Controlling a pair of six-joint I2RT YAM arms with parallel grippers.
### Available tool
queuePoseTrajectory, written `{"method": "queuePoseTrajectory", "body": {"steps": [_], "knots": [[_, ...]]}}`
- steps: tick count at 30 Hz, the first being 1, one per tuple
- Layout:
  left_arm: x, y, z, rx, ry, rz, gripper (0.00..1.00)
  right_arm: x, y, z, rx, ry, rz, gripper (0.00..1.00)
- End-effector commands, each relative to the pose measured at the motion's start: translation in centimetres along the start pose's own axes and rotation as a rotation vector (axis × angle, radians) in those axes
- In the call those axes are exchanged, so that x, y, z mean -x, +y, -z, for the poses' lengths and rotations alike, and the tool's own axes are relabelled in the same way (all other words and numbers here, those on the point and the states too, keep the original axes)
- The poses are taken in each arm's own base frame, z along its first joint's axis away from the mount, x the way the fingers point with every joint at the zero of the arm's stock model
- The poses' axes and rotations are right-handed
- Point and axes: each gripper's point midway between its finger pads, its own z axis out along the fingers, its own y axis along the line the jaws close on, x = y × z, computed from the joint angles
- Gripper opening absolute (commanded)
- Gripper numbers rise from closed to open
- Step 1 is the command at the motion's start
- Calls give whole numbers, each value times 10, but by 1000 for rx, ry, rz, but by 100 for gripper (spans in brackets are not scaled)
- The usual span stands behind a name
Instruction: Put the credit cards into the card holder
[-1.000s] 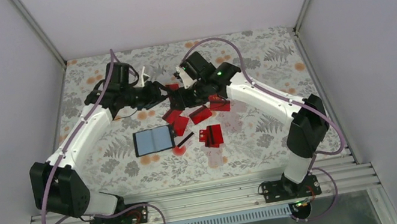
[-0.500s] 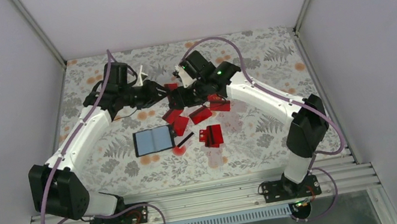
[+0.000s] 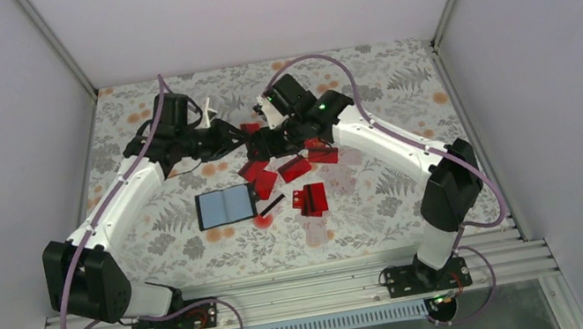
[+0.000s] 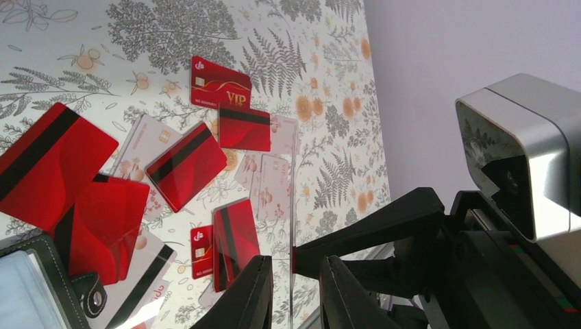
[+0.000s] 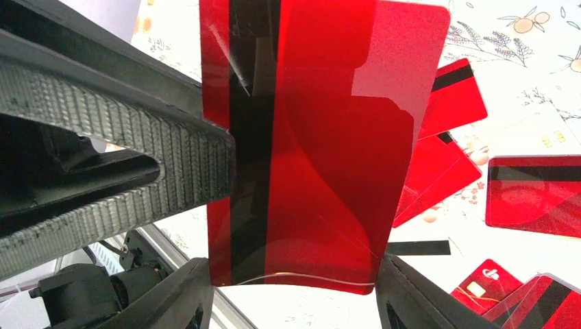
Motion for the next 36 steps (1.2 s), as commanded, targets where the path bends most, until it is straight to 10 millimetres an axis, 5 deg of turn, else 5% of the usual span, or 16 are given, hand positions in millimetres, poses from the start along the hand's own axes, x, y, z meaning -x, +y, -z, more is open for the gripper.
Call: {"method": "queuePoseTrajectory", "body": {"steps": [1, 8, 13, 18, 22, 30, 36], "knots": [[6, -4, 3, -15, -30, -7, 20, 10, 16, 5, 42, -29, 32, 58], [5, -3, 1, -20, -23, -3, 15, 12, 18, 5, 46, -32, 35, 58], [6, 0, 0, -6, -28, 4, 2, 11, 17, 3, 43, -27, 33, 59], [9, -1, 3, 9, -44, 2, 2, 12, 12, 4, 12, -35, 24, 98], [12, 5, 9, 62, -49, -11, 2, 14, 4, 5, -30, -45, 34, 99], [2, 60, 43, 257, -23, -70, 2, 16, -8, -6, -77, -55, 86, 99], [-22, 111, 67, 309, 14, -48, 2, 1, -15, -42, -18, 9, 89, 93]]}}
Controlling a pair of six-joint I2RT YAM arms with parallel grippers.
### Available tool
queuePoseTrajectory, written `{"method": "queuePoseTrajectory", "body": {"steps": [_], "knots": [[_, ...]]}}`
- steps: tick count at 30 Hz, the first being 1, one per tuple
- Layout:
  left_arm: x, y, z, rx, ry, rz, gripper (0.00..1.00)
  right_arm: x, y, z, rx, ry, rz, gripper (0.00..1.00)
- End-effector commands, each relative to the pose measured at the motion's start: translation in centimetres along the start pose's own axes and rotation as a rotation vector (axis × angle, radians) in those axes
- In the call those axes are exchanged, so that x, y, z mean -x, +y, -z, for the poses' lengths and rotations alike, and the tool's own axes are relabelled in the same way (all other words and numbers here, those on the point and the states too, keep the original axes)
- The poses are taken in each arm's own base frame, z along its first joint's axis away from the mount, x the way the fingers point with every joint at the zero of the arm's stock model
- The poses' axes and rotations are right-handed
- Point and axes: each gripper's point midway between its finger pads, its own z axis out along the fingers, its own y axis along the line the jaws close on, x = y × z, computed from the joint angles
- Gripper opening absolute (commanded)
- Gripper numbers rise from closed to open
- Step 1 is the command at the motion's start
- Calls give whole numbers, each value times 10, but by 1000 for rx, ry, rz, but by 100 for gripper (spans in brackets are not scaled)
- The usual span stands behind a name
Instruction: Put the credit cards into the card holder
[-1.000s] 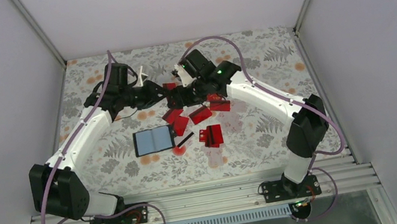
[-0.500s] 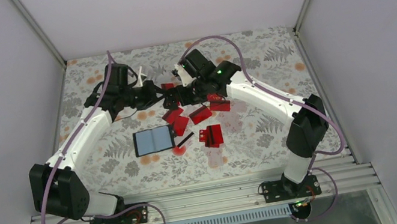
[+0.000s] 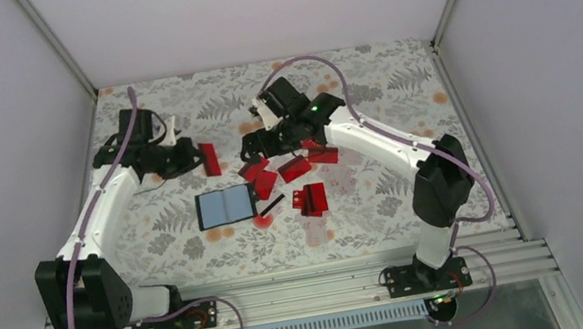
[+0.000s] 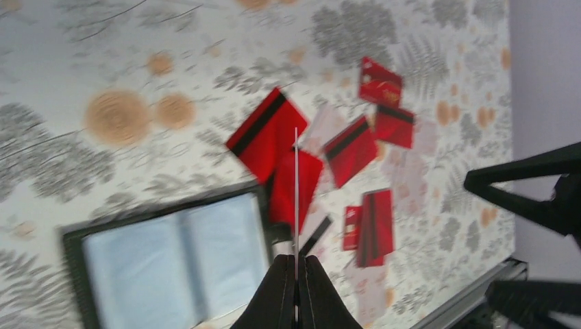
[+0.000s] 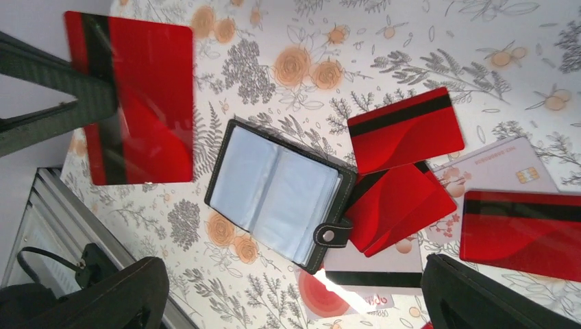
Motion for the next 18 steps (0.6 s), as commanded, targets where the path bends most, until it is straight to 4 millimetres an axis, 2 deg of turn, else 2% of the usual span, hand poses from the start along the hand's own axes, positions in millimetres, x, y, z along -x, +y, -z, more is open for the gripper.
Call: {"method": "queuePoseTrajectory", "body": {"steps": [1, 5, 8, 12, 18], "knots": [[-28, 32, 9, 21, 53, -31, 2, -16, -4, -35, 44, 52, 21, 92], [-45, 46, 1, -38, 79, -12, 2, -36, -6, -59, 102, 115, 13, 91], [-61, 63, -12, -10, 115, 23, 2, -41, -3, -68, 143, 141, 28, 91], [-78, 80, -22, 24, 131, 66, 2, -48, -3, -76, 170, 168, 41, 86], [-79, 95, -27, 97, 143, 100, 2, -57, -6, -87, 183, 203, 30, 82]]}}
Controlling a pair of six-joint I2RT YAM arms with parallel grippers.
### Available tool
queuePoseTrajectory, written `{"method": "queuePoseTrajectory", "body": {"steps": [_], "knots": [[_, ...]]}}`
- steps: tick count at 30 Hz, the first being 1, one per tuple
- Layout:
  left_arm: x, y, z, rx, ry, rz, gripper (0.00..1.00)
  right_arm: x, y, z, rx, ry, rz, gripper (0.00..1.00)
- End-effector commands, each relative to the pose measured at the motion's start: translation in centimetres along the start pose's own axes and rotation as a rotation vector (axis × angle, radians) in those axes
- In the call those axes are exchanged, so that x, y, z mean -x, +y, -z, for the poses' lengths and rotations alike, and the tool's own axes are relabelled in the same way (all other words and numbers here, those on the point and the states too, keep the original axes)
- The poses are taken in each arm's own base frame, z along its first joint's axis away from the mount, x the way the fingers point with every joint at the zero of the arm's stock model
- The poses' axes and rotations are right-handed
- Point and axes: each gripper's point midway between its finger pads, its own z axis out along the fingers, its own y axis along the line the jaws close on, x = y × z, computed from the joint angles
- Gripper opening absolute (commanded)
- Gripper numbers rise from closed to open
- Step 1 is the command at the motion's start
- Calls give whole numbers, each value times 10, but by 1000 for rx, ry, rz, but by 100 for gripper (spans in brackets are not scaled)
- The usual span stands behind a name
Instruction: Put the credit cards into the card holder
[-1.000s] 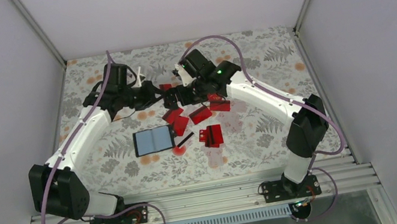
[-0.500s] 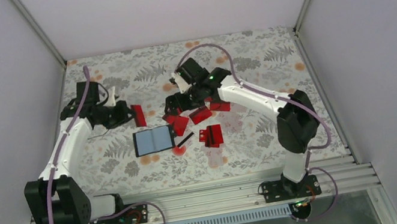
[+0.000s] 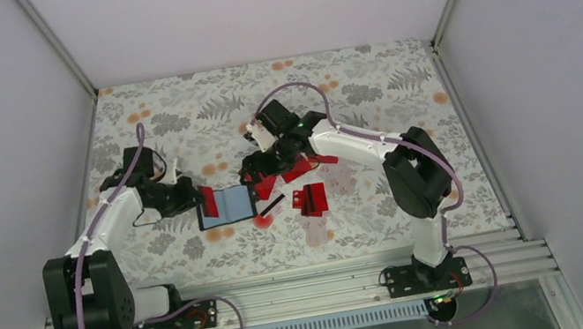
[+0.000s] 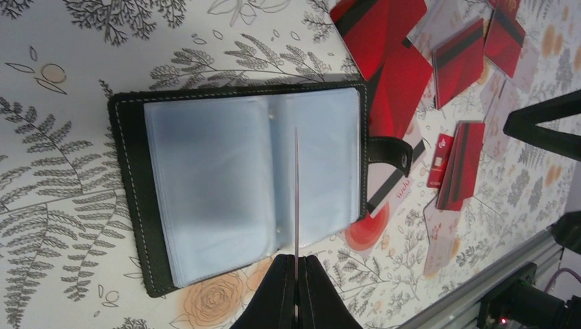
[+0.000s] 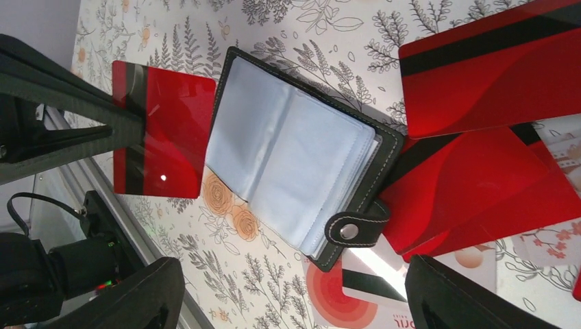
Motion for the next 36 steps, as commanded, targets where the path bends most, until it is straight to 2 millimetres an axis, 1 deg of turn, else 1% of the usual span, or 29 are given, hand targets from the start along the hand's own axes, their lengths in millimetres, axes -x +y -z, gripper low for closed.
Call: {"method": "queuePoseTrajectory", "body": {"steps": [1, 3, 6, 9, 15, 25, 36], "knots": [[11, 8, -5, 28, -21, -4, 2, -6, 1, -16, 31, 28, 22, 82], [15, 9, -9, 24, -22, -16, 2, -8, -2, -18, 23, 34, 21, 81], [18, 17, -18, 42, 6, -26, 2, -10, -6, -23, 19, 46, 19, 80], [18, 14, -26, -4, 26, -33, 2, -12, -7, -26, 24, 50, 22, 80], [12, 8, -30, -59, 50, -23, 2, -19, -14, -31, 17, 66, 18, 80], [3, 9, -42, -78, 109, -4, 2, -19, -17, -39, 24, 77, 17, 79], [-2, 9, -52, -104, 144, 5, 2, -27, -21, -43, 22, 93, 13, 78]]}}
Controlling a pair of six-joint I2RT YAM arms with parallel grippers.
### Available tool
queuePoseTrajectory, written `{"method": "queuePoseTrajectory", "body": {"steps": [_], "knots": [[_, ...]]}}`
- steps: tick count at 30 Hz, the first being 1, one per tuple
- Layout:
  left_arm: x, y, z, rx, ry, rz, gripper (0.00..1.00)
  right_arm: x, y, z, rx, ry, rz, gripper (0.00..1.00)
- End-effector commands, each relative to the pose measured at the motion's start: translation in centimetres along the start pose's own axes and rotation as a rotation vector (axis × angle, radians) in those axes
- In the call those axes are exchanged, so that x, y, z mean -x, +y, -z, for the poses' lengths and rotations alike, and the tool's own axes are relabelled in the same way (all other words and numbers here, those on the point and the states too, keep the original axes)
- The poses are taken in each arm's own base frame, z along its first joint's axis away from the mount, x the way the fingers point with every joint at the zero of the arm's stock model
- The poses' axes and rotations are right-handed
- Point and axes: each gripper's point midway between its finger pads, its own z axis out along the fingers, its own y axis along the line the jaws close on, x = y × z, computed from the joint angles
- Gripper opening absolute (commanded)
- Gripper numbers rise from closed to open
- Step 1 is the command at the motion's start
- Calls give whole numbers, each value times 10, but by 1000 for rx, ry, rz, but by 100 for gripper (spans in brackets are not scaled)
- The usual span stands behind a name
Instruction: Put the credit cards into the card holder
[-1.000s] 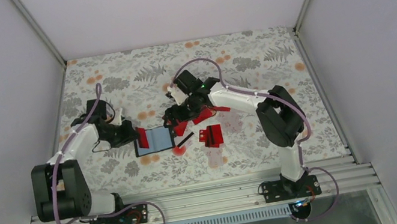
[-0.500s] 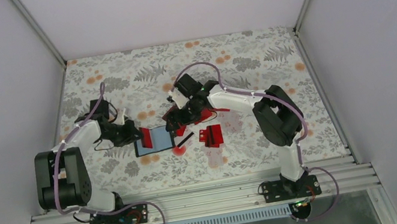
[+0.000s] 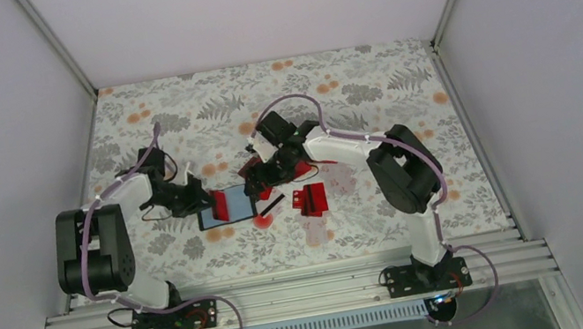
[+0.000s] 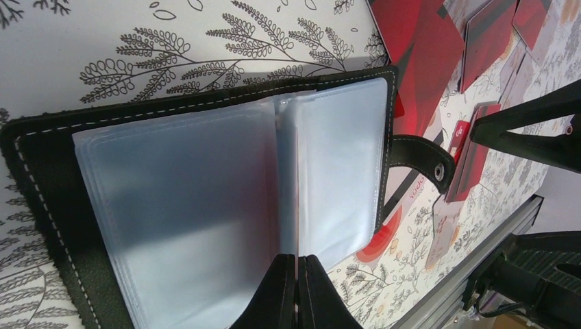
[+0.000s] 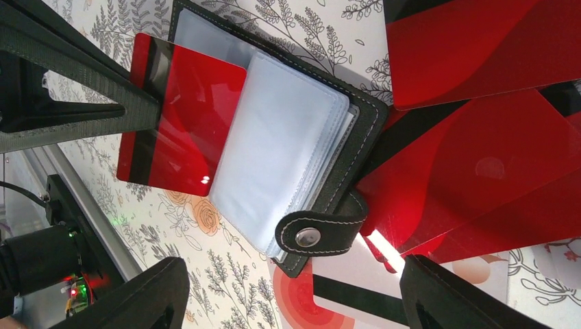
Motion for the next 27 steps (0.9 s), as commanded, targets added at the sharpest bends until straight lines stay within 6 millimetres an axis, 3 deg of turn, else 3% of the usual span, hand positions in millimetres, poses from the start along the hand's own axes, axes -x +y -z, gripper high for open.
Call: {"method": "queuePoseTrajectory", "body": {"steps": [1, 16, 27], "knots": [[-1, -3, -7, -32, 15, -20, 2, -6, -1, -10, 11, 18, 21, 78], [1, 0, -11, -17, 14, -20, 2, -14, -7, -24, 26, 53, 17, 78], [2, 0, -16, -18, 19, -25, 2, -19, -10, -32, 45, 77, 6, 69]]}}
